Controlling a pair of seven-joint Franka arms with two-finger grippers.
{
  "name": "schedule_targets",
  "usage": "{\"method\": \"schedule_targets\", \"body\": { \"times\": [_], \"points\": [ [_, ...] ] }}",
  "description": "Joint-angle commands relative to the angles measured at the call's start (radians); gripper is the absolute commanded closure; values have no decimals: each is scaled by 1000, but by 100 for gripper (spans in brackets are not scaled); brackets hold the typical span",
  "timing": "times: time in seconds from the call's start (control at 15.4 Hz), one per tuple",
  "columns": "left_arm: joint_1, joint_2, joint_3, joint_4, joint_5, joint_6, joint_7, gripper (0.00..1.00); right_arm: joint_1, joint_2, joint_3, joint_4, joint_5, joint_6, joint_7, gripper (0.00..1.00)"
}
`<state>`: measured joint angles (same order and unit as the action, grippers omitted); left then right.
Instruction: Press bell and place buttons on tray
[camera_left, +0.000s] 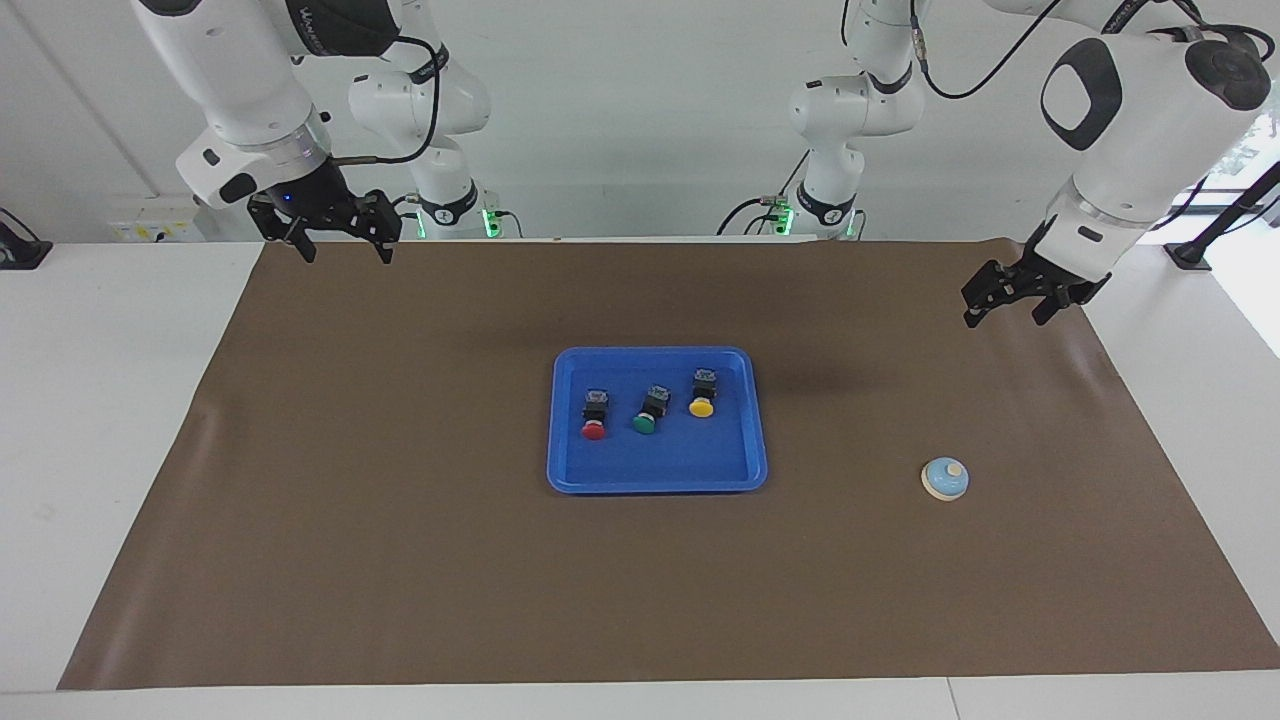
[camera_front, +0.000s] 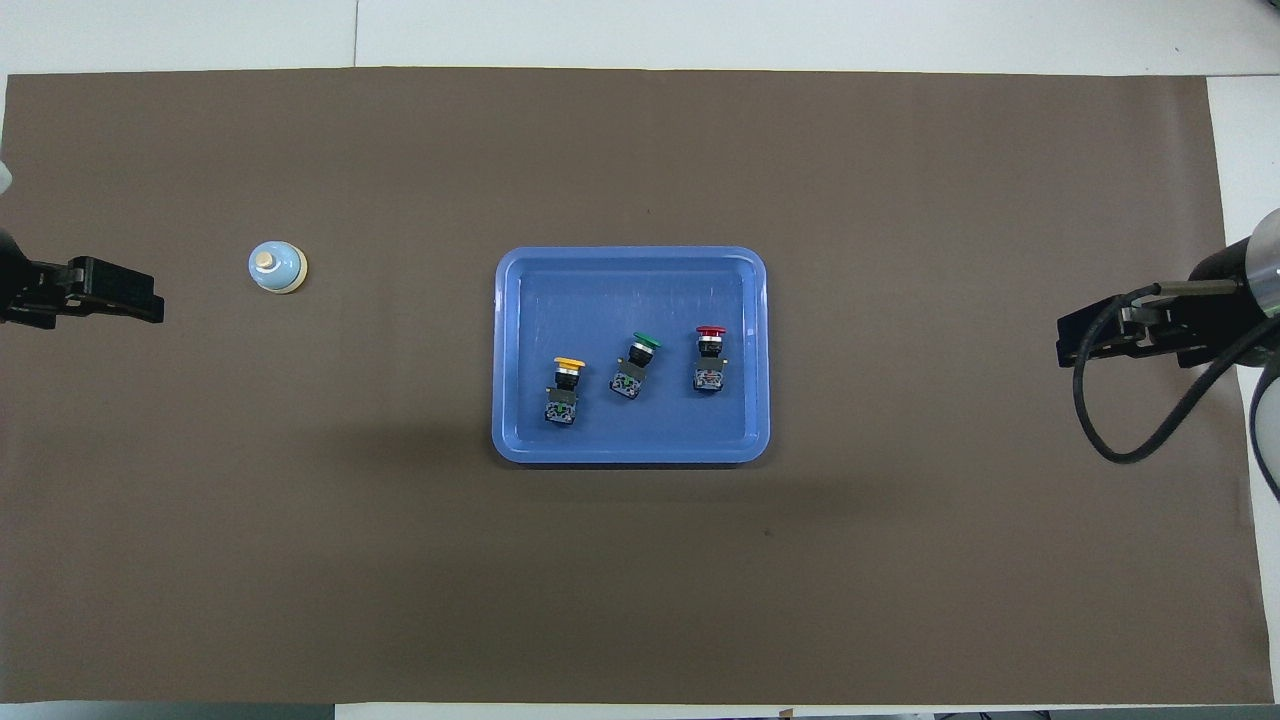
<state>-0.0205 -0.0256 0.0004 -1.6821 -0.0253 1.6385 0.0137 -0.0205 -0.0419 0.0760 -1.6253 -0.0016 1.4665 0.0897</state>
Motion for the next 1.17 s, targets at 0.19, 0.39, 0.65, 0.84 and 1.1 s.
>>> {"method": "schedule_targets", "body": {
  "times": [0.19, 0.39, 0.65, 0.84, 1.1],
  "points": [
    [-7, -63, 4, -39, -1, -48, 3, 0, -16, -21, 7, -24, 17, 12, 5, 0],
    [-9, -59, 3, -31, -2, -63, 3, 0, -16, -21, 7, -24, 15, 12, 5, 0],
    [-6, -36, 4, 13, -1, -100, 5, 0, -16, -21, 7, -24, 17, 12, 5, 0],
    [-6, -14, 4, 39, -1, -101, 8, 0, -16, -21, 7, -24, 15, 12, 5, 0],
    [-10, -11, 4, 39, 8, -100, 11, 0, -16, -21, 7, -24, 15, 12, 5, 0]
  ]
}}
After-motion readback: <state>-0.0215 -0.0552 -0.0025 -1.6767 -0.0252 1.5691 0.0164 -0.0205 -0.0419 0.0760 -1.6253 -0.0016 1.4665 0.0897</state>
